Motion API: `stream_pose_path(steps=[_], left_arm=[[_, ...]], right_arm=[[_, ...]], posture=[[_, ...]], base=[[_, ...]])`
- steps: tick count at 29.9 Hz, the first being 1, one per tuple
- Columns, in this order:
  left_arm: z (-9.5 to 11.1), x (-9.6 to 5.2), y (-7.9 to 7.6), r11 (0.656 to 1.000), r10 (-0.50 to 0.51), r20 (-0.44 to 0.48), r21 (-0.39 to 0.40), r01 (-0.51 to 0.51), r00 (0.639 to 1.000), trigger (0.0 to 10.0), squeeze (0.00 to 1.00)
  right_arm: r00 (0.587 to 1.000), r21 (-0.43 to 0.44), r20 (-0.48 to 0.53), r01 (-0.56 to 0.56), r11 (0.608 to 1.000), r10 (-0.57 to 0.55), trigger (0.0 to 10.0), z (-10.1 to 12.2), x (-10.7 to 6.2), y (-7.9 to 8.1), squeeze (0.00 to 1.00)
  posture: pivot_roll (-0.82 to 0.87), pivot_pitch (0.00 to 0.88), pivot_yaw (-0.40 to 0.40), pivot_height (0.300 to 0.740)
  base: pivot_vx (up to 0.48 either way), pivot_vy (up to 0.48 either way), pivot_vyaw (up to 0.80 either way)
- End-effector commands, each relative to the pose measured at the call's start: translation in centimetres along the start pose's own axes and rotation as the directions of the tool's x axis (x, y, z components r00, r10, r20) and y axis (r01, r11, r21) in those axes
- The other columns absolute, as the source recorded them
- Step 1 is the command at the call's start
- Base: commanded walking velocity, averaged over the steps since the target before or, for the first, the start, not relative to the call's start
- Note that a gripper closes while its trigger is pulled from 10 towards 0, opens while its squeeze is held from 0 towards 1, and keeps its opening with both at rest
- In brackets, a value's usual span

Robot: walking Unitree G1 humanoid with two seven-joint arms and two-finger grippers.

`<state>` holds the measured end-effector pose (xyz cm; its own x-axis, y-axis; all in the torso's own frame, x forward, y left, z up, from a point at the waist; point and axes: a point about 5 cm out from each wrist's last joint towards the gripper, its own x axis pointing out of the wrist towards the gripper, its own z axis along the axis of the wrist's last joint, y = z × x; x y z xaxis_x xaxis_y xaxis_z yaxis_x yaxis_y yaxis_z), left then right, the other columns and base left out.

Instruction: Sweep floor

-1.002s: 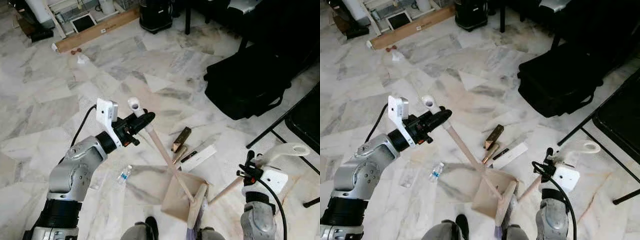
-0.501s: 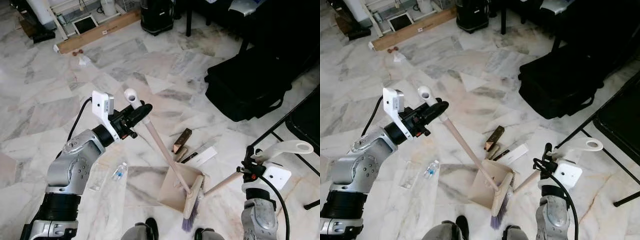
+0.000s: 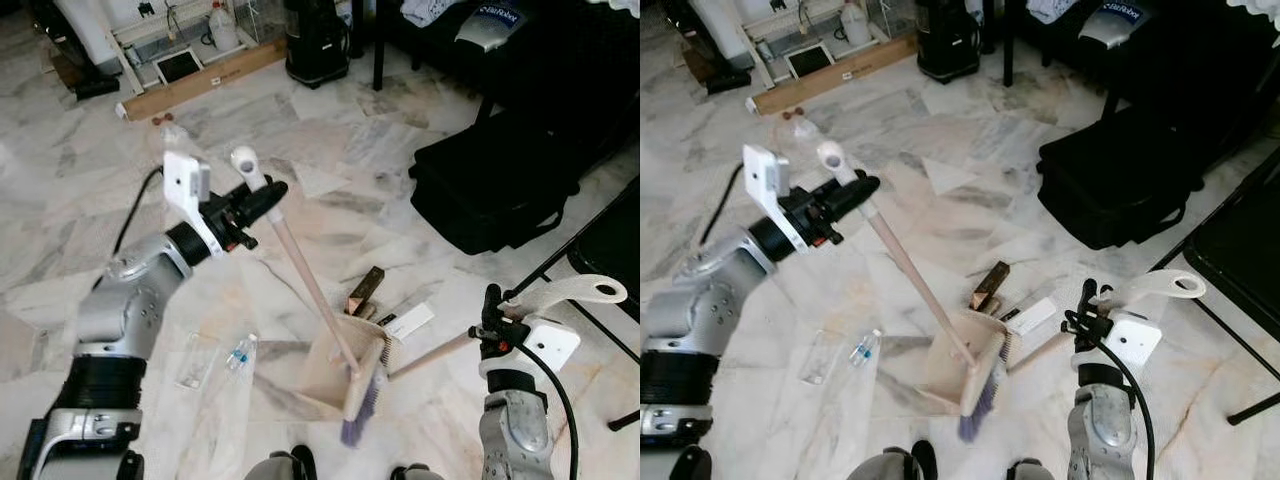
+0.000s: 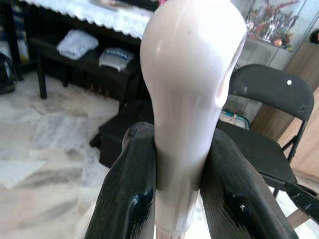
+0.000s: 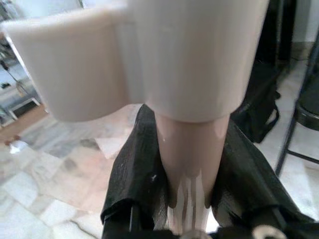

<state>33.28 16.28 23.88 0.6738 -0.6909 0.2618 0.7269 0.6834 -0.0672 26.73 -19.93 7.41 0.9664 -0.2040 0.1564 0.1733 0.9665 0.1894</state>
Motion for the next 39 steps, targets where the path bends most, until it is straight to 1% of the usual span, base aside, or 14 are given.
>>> stream_pose_path(steps=[1,9,10,13,18,20,24,26,29,32,33,34,37,39], left_arm=[[1.4,-0.3,0.0,1.000,-0.028,0.029,0.008,0.028,0.999,10.0,0.00],[3.9,-0.4,0.4,0.999,-0.048,0.110,-0.006,0.049,0.993,10.0,0.00],[3.9,-0.4,0.4,0.999,-0.048,0.110,-0.006,0.049,0.993,10.0,0.00],[5.2,-0.6,0.6,0.997,-0.055,0.172,-0.035,0.062,0.984,10.0,0.00],[5.7,-0.8,0.7,0.996,-0.053,0.199,-0.057,0.066,0.979,10.0,0.00],[5.9,-0.9,0.7,0.996,-0.052,0.205,-0.056,0.065,0.977,10.0,0.00],[6.1,-1.0,1.0,0.999,-0.035,0.175,0.010,0.034,0.984,10.0,0.00],[6.6,-1.1,1.8,0.998,0.017,0.189,0.062,-0.029,0.982,10.0,0.00],[6.9,-1.2,2.3,0.992,0.062,0.192,0.096,-0.082,0.979,10.0,0.00],[7.3,-1.4,3.1,0.972,0.141,0.215,0.157,-0.177,0.966,10.0,0.00],[7.6,-1.5,3.5,0.952,0.187,0.244,0.195,-0.237,0.951,10.0,0.00],[7.6,-1.5,3.5,0.952,0.187,0.244,0.195,-0.237,0.951,10.0,0.00],[8.2,-1.8,4.1,0.927,0.252,0.309,0.194,-0.320,0.917,10.0,0.00],[8.4,-1.9,4.3,0.915,0.276,0.330,0.198,-0.352,0.903,10.0,0.00]], right_arm=[[0.999,0.039,0.034,-0.025,0.999,0.023,10.0,0.7,0.6,0.9,0.00],[0.999,0.035,0.015,-0.031,0.999,0.030,10.0,0.2,0.6,1.0,0.00],[0.999,0.035,0.015,-0.031,0.999,0.030,10.0,0.2,0.6,1.0,0.00],[1.000,0.029,-0.004,-0.027,0.999,0.027,10.0,-0.3,0.5,0.9,0.00],[0.999,0.020,-0.027,-0.020,1.000,0.020,10.0,-0.9,0.4,0.7,0.00],[0.999,0.019,-0.032,-0.015,1.000,0.015,10.0,-1.0,0.3,0.5,0.00],[0.999,0.016,-0.034,-0.009,1.000,0.009,10.0,-1.1,0.2,0.4,0.00],[1.000,0.014,-0.031,-0.006,1.000,0.007,10.0,-1.1,0.2,0.4,0.00],[1.000,0.013,-0.029,-0.005,1.000,0.006,10.0,-1.1,0.3,0.3,0.00],[1.000,0.014,-0.027,-0.007,1.000,0.008,10.0,-1.1,0.4,0.4,0.00],[1.000,0.015,-0.026,-0.009,1.000,0.009,10.0,-1.1,0.4,0.4,0.00],[1.000,0.015,-0.026,-0.009,1.000,0.009,10.0,-1.1,0.4,0.4,0.00],[1.000,0.016,-0.023,-0.011,1.000,0.011,10.0,-1.0,0.5,0.5,0.00],[1.000,0.016,-0.022,-0.012,1.000,0.012,10.0,-1.0,0.5,0.5,0.00]], posture=[[0.07,0.123,0.114,0.740],[0.08,0.123,0.116,0.740],[0.08,0.123,0.116,0.740],[0.08,0.123,0.117,0.740],[0.08,0.124,0.117,0.740],[0.08,0.124,0.117,0.740],[0.08,0.124,0.116,0.740],[0.08,0.124,0.116,0.740],[0.08,0.124,0.116,0.740],[0.08,0.121,0.114,0.740],[0.08,0.119,0.113,0.740],[0.08,0.119,0.113,0.740],[0.08,0.121,0.113,0.740],[0.08,0.120,0.113,0.740]], base=[[0.000,0.000,0.00],[0.000,0.000,0.00],[0.000,0.000,0.00],[0.000,0.000,0.00],[0.000,0.000,0.00],[0.000,0.000,0.00],[0.000,0.000,0.00],[0.000,0.000,0.00],[0.000,0.000,0.00],[0.000,0.000,0.00],[0.000,0.000,0.00],[0.000,0.000,0.00],[0.000,0.000,0.00],[0.000,0.000,0.00]])
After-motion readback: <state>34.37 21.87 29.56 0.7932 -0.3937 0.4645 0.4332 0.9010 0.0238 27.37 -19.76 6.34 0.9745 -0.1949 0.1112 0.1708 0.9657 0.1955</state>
